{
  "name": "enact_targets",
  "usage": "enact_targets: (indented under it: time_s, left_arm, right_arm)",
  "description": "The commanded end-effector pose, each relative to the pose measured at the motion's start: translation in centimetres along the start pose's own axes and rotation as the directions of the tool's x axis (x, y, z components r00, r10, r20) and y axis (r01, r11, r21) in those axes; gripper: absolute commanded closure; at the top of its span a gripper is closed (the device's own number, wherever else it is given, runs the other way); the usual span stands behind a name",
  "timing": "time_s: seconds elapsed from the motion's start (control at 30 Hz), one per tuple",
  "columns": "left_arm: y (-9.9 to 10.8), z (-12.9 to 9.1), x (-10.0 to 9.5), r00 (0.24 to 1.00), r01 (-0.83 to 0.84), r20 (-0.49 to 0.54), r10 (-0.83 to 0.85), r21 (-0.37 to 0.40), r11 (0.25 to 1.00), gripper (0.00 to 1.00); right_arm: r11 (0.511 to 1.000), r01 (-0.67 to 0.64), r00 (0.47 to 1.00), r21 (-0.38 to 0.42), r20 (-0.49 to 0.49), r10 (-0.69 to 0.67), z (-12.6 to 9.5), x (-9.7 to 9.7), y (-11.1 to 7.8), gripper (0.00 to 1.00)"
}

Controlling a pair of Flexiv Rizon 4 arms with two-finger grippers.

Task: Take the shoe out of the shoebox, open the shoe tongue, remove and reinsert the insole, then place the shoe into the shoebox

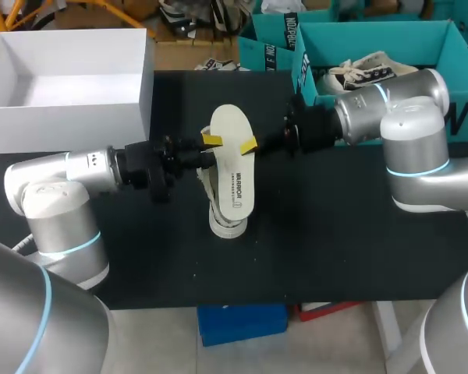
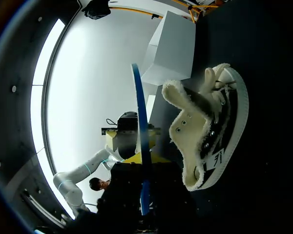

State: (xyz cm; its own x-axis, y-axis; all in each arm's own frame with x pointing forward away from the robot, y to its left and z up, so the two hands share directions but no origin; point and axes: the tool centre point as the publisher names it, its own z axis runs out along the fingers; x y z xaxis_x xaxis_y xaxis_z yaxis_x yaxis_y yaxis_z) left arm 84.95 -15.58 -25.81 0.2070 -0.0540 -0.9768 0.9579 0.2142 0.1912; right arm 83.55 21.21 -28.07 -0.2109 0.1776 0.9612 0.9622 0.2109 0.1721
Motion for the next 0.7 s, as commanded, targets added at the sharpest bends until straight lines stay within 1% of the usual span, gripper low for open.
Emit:
enact_targets:
  time_s: [0.03,0.17,0.23,0.33,0.4,0.6,0.63,0.67,0.7]
  left_arm:
    - [0.2,0.9,0.7,1.000,0.003,-0.015,-0.003,0.006,1.000,0.56]
    - [0.5,1.2,1.2,1.000,0.019,-0.019,-0.019,0.007,1.000,0.58]
    - [0.5,1.5,1.4,1.000,0.022,-0.022,-0.021,0.009,1.000,0.61]
    - [0.6,1.8,1.4,0.999,0.020,-0.026,-0.020,0.012,1.000,0.76]
    - [0.6,1.9,1.4,0.999,0.019,-0.028,-0.019,0.018,1.000,1.00]
    - [0.6,2.1,1.4,0.999,0.016,-0.037,-0.015,0.031,0.999,1.00]
    - [0.5,2.1,1.4,0.999,0.017,-0.040,-0.015,0.035,0.999,1.00]
    - [0.5,2.1,1.3,0.999,0.017,-0.046,-0.015,0.041,0.999,1.00]
    - [0.4,2.1,1.3,0.999,0.020,-0.050,-0.017,0.047,0.999,1.00]
  right_arm:
    - [1.000,0.000,1.000,-0.002,0.000,0.000,0.2,-0.1,0.0,1.00]
    - [1.000,0.000,1.000,-0.002,0.000,0.000,0.2,-0.1,0.0,1.00]
    - [1.000,0.000,1.000,-0.002,0.000,0.000,0.2,-0.1,0.0,1.00]
    - [1.000,0.000,1.000,-0.002,0.000,0.000,0.2,-0.1,0.0,1.00]
    - [1.000,0.000,1.000,-0.002,0.000,0.000,0.2,-0.1,0.0,1.00]
    - [1.000,0.000,1.000,-0.002,0.000,0.000,0.2,-0.1,0.0,1.00]
    - [1.000,0.000,1.000,-0.003,-0.001,0.000,0.1,-0.1,0.0,0.14]
    - [1.000,0.000,1.000,-0.008,0.002,0.000,0.0,0.0,0.1,0.00]
    - [1.000,0.003,1.000,-0.009,0.012,-0.002,-0.1,0.0,0.0,0.00]
